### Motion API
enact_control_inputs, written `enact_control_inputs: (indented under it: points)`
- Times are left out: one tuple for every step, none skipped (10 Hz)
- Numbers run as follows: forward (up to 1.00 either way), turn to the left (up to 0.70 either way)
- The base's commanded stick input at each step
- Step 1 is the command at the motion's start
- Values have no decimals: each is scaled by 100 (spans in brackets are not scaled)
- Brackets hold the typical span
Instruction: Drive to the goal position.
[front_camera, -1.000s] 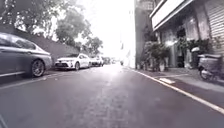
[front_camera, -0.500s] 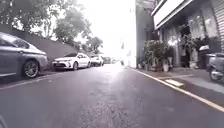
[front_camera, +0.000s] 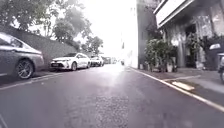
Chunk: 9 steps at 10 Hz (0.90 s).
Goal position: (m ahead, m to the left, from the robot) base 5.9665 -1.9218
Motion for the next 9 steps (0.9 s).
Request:
enact_control_inputs:
  points:
    - [70,0]
    - [70,0]
    - [70,0]
    - [70,0]
    - [70,0]
    - [70,-1]
    - [70,-5]
    - [70,-11]
    - [70,-2]
